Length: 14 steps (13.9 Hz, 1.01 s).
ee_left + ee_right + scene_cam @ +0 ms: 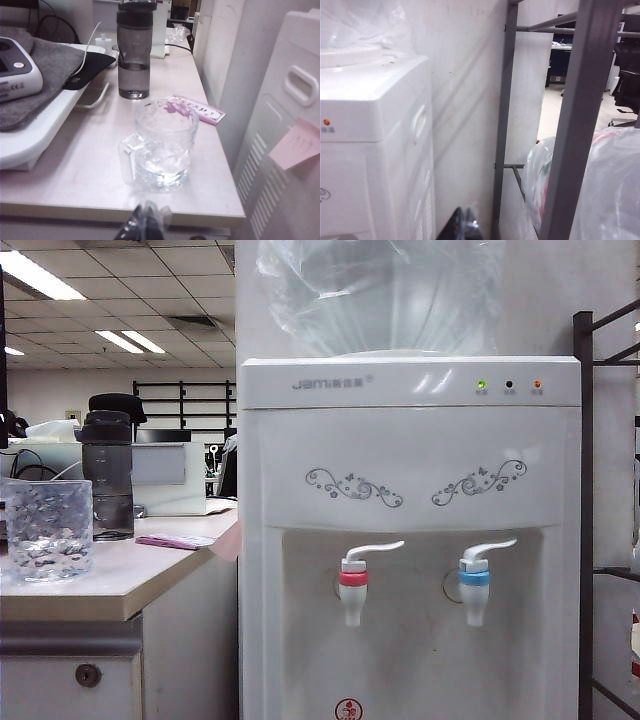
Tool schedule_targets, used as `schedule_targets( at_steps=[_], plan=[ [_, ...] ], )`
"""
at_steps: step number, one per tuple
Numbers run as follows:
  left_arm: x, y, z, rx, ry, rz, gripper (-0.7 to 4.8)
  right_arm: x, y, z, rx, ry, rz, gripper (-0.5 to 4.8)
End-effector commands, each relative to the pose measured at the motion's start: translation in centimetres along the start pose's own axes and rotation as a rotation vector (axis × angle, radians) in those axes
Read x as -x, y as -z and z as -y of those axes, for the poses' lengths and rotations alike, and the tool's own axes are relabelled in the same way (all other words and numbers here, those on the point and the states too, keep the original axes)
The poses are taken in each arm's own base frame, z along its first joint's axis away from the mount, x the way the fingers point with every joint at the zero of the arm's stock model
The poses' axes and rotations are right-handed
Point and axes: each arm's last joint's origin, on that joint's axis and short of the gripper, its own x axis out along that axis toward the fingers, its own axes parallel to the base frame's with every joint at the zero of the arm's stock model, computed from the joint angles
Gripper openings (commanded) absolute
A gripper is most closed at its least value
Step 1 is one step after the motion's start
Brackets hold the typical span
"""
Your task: Pick up the plastic mug from the left desk, go to the cold water outlet of the water dispenser, press the vertical switch to get some water, then put the mug back on the desk.
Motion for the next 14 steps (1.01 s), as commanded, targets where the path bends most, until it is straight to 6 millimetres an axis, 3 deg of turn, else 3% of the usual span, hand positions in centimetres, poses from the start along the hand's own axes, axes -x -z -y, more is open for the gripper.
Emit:
schedule_targets(
  at_steps=[1, 5, 6, 10, 12, 13, 14],
  plan=[
    [0.0, -0.1, 0.0, -0.018, 0.005, 0.007, -0.06, 0.0, 0.0, 0.0, -0.021, -0.006, -0.001, -0.06],
    [0.0, -0.2, 0.0, -0.014, 0.001, 0.011, -0.06, 0.2, -0.7, 0.0, -0.052, -0.024, -0.034, -0.06],
    [0.3, -1.1, -0.1, 0.023, -0.022, 0.034, -0.06, 0.6, -2.7, 0.0, -0.056, -0.025, -0.006, -0.05],
    [1.2, -4.0, -0.1, 0.037, -0.02, 0.096, -0.06, 1.5, -6.3, 0.2, -0.08, -0.027, 0.07, -0.06],
    [1.0, -9.5, 0.2, 0.033, 0.044, 0.076, -0.06, 1.5, -11.1, 0.2, -0.088, -0.037, 0.013, -0.06],
    [0.6, -10.5, 0.3, 0.028, 0.079, 0.071, -0.06, 1.1, -12.0, 0.0, -0.088, -0.063, 0.01, -0.06],
    [-1.0, -12.7, 0.7, 0.024, 0.181, 0.029, -0.06, -0.5, -13.7, -0.5, -0.083, -0.153, -0.032, -0.06]
  ],
)
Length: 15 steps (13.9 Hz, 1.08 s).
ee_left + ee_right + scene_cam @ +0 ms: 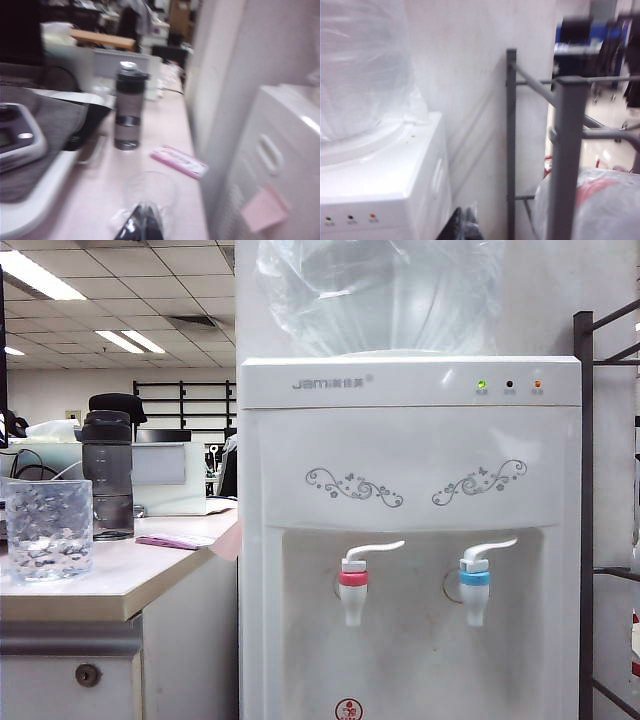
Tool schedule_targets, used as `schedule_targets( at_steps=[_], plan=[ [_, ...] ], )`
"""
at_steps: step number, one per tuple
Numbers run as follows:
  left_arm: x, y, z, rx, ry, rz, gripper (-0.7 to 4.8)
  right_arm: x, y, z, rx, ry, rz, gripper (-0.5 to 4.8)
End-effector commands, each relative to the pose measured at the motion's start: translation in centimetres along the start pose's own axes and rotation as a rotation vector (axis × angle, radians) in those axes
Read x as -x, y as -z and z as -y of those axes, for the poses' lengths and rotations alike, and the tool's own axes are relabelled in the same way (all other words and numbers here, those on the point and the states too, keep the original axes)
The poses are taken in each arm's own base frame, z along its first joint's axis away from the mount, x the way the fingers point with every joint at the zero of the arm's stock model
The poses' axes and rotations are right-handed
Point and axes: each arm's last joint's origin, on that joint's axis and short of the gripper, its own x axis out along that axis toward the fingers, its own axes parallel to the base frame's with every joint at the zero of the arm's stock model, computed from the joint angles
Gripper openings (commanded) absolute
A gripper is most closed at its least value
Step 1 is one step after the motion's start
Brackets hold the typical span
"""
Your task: Pick up the plastic mug from the left desk, go to the cold water outlet of the water dispenser, press the vertical switch to get some water, then put the mug back on the desk.
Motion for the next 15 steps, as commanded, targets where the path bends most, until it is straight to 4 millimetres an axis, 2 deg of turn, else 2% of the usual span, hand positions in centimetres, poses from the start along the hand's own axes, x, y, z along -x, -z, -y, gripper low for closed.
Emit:
schedule_targets(
  at_steps=[1, 4, 7, 8, 9, 12, 15],
  plan=[
    [-3.6, -4.3, 1.1, 0.001, 0.248, -0.078, -0.06, -3.6, -3.1, -1.3, 0.001, -0.202, -0.104, -0.06],
    [-4.9, -4.9, 2.3, 0.003, 0.358, -0.118, -0.06, -5.6, -2.8, -2.3, -0.007, -0.34, -0.186, -0.06],
    [-5.3, -4.5, 4.4, -0.005, 0.496, -0.16, -0.05, -7.1, -1.5, -4.1, -0.009, -0.46, -0.281, -0.06],
    [-4.6, -3.8, 7.5, -0.067, 0.656, -0.2, -0.06, -7.4, 0.0, -6.3, -0.013, -0.523, -0.394, -0.06],
    [-4.2, -3.6, 9.0, -0.113, 0.723, -0.201, -0.06, -7.2, 0.2, -6.8, -0.01, -0.532, -0.404, -0.06],
    [-4.0, -3.1, 10.4, -0.137, 0.773, -0.221, -0.06, -7.1, 0.6, -6.7, -0.094, -0.495, -0.434, -0.06],
    [-4.2, -2.9, 10.6, -0.141, 0.779, -0.237, -0.06, -6.7, 2.8, -6.4, -0.166, -0.474, -0.477, -0.06]
  ],
)
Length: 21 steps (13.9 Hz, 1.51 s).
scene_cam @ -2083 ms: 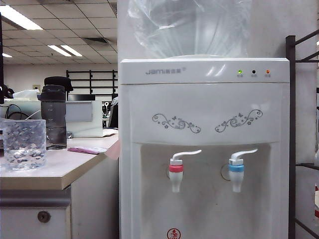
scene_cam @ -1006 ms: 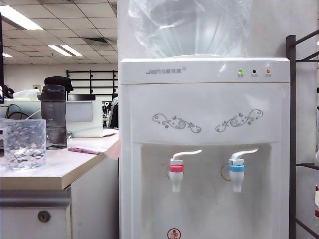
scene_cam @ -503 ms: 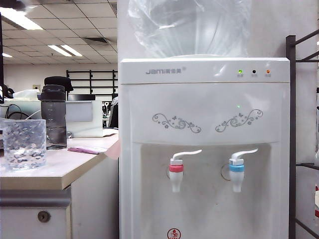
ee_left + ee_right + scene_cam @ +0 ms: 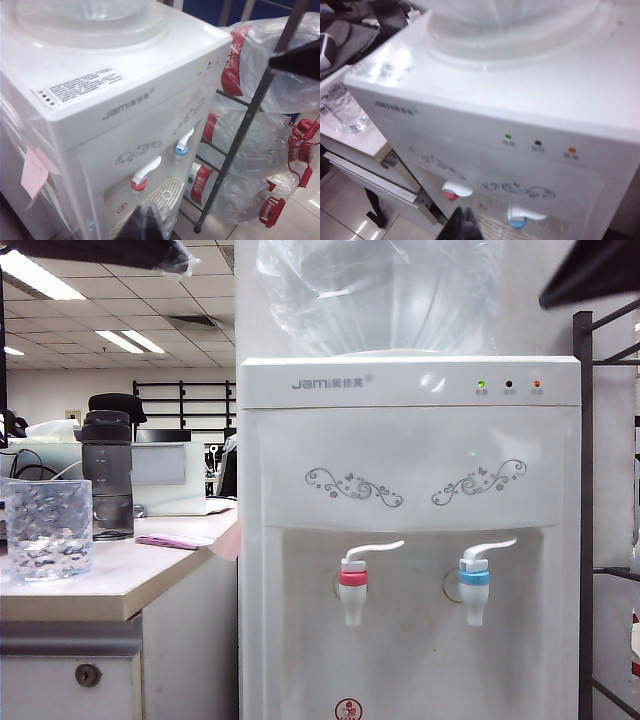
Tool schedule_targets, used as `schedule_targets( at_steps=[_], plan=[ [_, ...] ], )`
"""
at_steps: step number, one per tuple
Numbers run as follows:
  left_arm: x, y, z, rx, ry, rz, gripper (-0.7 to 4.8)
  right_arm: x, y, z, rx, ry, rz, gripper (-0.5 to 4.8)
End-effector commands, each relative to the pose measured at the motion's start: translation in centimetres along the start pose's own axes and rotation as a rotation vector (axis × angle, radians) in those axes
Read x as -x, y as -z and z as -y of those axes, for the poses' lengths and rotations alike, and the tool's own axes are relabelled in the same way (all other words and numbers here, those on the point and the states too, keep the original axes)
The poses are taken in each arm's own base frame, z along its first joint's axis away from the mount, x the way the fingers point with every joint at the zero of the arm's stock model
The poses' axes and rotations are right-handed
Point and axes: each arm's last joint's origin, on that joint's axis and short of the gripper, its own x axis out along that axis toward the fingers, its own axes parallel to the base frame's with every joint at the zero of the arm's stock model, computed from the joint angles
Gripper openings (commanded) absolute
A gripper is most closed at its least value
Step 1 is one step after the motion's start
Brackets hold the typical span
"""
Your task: Pick up the plastic mug from the left desk, go to the cold water outlet of the water dispenser, press the vertical switch to get some water, then put the mug back on the desk.
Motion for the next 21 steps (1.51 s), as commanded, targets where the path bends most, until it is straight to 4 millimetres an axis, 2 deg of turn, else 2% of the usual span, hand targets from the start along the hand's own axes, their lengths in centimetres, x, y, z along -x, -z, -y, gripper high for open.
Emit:
schedule_targets(
  at_steps=[1, 2, 4, 5, 6, 7, 8, 9, 12, 13, 16, 18, 21],
  plan=[
    [0.1, -0.3, 0.1, -0.009, 0.009, 0.01, -0.05, -0.4, 2.2, 0.6, -0.124, -0.008, 0.043, -0.06],
    [0.1, -0.1, 0.1, -0.006, 0.01, -0.009, -0.06, -1.0, 3.9, 1.0, -0.186, -0.027, 0.1, -0.05],
    [0.1, 0.0, 0.1, -0.006, 0.01, -0.013, -0.06, -1.6, 7.3, 2.2, -0.446, -0.082, 0.225, -0.06],
    [0.1, 0.0, 0.1, -0.006, 0.01, -0.012, -0.06, -1.6, 9.6, 2.9, -0.598, -0.044, 0.258, -0.05],
    [0.1, 0.0, 0.1, -0.006, 0.011, -0.012, -0.06, -1.7, 11.1, 3.4, -0.761, -0.002, 0.236, -0.05],
    [0.1, 0.0, 0.1, -0.006, 0.011, -0.012, -0.06, -1.8, 11.9, 3.6, -0.809, 0.038, 0.214, -0.05],
    [0.1, 0.0, 0.1, -0.006, 0.011, -0.012, -0.06, -1.8, 12.0, 3.7, -0.801, 0.056, 0.203, 0.73],
    [0.1, 0.0, 0.1, -0.006, 0.011, -0.012, -0.06, -1.9, 12.0, 3.7, -0.795, 0.05, 0.21, 1.86],
    [0.1, 0.0, 0.1, -0.006, 0.011, -0.012, -0.06, -2.4, 11.8, 3.7, -0.805, 0.037, 0.223, 1.86],
    [0.1, 0.0, 0.1, -0.006, 0.011, -0.012, -0.06, -3.5, 12.2, 4.0, -0.973, 0.056, 0.239, 1.89],
    [0.1, 0.0, 0.1, -0.006, 0.011, -0.012, -0.06, -4.1, 12.6, 4.3, -0.982, 0.087, 0.235, 1.98],
    [0.1, 0.0, 0.1, -0.006, 0.011, -0.012, -0.06, -5.0, 12.7, 4.4, -1.016, 0.047, 0.26, 2.04],
    [0.1, 0.0, 0.1, -0.006, 0.011, -0.012, -0.06, -6.6, 13.8, 4.8, -1.07, 0.046, 0.26, 2.04]
  ],
)
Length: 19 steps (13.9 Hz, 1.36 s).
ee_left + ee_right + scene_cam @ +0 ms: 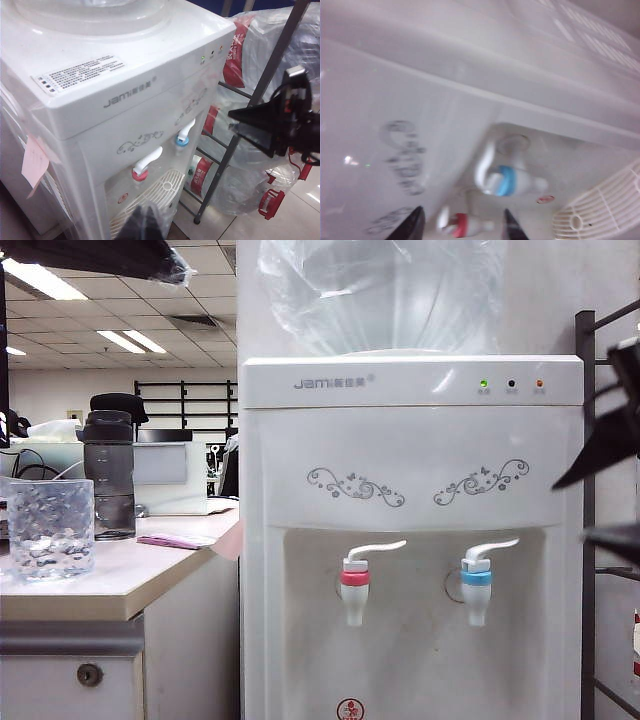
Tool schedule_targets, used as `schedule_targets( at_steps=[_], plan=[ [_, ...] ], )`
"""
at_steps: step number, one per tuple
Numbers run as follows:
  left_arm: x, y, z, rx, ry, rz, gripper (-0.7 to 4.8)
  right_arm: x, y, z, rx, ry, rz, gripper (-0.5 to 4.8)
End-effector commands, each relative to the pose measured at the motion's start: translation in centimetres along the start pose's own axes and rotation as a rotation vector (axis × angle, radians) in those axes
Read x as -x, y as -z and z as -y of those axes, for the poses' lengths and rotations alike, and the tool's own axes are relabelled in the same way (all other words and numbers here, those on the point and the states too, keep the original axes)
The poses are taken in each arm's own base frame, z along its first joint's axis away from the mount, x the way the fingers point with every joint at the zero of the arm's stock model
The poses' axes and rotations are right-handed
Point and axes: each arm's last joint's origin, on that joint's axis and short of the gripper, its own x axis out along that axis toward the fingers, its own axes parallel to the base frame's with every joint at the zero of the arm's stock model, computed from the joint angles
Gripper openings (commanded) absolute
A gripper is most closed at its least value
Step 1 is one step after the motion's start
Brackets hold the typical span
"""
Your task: Pick up the plastic mug from the left desk, go to the cold water outlet of the water dispenser, press the vertical switch to get some water, then put the mug back on the desk.
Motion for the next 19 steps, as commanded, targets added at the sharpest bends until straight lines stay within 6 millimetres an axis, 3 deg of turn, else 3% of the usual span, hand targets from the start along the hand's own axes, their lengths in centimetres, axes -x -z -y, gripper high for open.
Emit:
schedule_targets(
  at_steps=[1, 2, 4, 10, 11, 13, 16, 19],
  plan=[
    [0.1, -0.3, 0.1, -0.011, 0.006, 0.018, -0.06, -0.8, 0.1, 0.0, -0.035, -0.066, 0.015, 2.04],
    [0.1, -0.3, 0.1, -0.011, 0.006, 0.018, -0.06, -2.7, 0.5, 0.5, -0.074, -0.067, -0.039, 2.04],
    [0.1, -0.3, 0.1, -0.011, 0.006, 0.018, -0.06, -4.7, 0.7, 0.7, -0.065, -0.054, -0.063, 2.12],
    [0.1, -0.3, 0.1, -0.011, 0.006, 0.018, -0.06, -5.1, 0.4, 1.3, -0.028, -0.006, -0.023, 2.27],
    [0.1, -0.3, 0.1, -0.011, 0.006, 0.018, -0.06, -5.9, 0.5, 1.3, -0.028, -0.006, -0.025, 2.52],
    [0.1, -0.3, 0.1, -0.011, 0.006, 0.018, -0.06, -7.1, 0.6, 1.2, -0.029, -0.024, -0.058, 2.52],
    [0.1, -0.3, 0.0, -0.011, 0.006, 0.018, -0.06, -7.4, 0.6, 1.6, -0.023, 0.023, -0.022, 2.15],
    [0.1, -0.3, 0.0, -0.011, 0.006, 0.017, -0.06, -7.4, 0.5, 1.7, -0.022, 0.04, -0.001, 1.27]
  ],
)
